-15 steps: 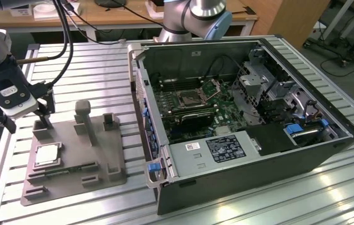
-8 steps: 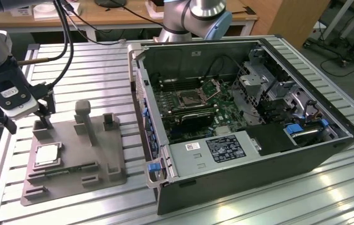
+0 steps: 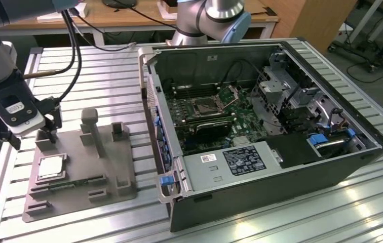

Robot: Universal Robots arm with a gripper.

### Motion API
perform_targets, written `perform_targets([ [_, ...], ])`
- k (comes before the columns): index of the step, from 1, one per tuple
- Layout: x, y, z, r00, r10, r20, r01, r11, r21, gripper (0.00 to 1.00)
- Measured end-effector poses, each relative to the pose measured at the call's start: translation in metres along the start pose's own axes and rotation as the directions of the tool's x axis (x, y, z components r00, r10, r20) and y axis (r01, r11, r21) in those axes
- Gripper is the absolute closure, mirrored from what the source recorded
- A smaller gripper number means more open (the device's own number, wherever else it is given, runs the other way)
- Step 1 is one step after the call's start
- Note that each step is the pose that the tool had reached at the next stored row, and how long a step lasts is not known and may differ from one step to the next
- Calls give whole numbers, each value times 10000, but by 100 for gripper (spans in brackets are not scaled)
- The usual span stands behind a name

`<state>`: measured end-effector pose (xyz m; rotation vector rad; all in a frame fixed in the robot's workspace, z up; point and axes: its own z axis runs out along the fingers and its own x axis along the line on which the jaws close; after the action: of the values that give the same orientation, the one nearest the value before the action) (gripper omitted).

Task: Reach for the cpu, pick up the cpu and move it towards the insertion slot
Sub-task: 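Reach for the cpu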

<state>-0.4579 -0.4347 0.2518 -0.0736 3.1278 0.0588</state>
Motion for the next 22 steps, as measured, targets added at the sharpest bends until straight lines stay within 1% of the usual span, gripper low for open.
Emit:
perform_targets([
  [6,4,-51,107,10000,6,-1,-6,10000,0,32],
  [12,8,-121,215,10000,17,2,-17,10000,-1,32],
  [13,7,-136,265,10000,31,0,-31,10000,1,32],
  [22,-16,-151,429,9999,133,4,-133,9999,2,32],
])
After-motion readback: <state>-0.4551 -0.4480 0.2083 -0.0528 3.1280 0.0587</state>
